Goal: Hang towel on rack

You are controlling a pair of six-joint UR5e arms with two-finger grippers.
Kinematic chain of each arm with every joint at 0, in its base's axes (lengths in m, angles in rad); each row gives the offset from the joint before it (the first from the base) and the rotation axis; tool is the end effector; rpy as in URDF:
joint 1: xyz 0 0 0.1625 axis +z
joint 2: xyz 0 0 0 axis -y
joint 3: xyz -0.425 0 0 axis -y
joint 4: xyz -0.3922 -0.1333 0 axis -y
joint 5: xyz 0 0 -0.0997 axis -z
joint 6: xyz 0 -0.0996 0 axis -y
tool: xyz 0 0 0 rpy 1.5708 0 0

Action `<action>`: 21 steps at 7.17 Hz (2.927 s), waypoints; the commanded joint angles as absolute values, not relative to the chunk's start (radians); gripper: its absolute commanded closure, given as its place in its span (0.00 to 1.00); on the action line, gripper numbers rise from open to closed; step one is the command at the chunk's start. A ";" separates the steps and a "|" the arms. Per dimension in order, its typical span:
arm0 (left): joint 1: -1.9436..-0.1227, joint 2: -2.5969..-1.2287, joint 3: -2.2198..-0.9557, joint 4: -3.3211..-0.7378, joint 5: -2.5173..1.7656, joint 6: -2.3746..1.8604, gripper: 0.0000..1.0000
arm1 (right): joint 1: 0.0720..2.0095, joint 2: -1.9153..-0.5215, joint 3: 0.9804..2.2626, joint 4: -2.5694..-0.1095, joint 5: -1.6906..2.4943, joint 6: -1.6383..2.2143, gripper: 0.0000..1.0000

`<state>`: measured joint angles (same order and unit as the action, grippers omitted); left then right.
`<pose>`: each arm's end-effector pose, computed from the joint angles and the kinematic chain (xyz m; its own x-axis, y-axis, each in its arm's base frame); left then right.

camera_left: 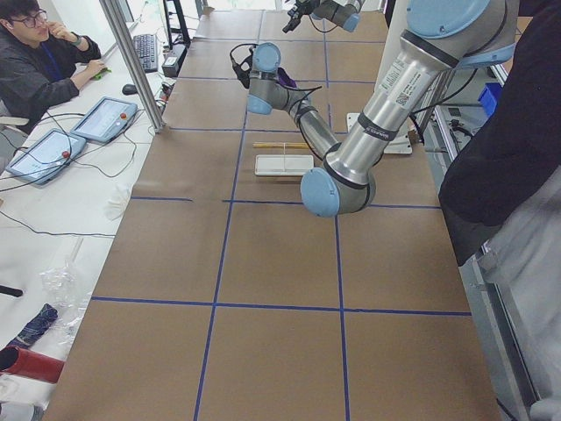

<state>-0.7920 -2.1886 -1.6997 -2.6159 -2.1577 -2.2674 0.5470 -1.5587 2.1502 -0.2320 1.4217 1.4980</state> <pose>0.3610 -0.4770 0.1271 -0.2549 -0.5023 -0.8263 0.0647 0.8437 -0.5329 -0.2542 -0.3282 0.2408 -0.2536 -0.2387 0.9374 -0.6533 0.7569 0.0160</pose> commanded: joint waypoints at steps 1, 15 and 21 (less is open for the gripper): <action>-0.798 -2.119 -1.770 -2.614 -2.146 -2.109 1.00 | 0.742 -1.577 2.126 -0.372 1.633 1.477 0.00; -0.508 -1.619 -1.989 -2.612 -1.348 -1.425 1.00 | 1.000 -1.692 2.125 -1.039 1.888 0.879 0.00; -0.503 -1.571 -1.982 -2.609 -1.324 -1.425 0.73 | 1.049 -1.677 2.120 -1.054 1.953 0.879 0.00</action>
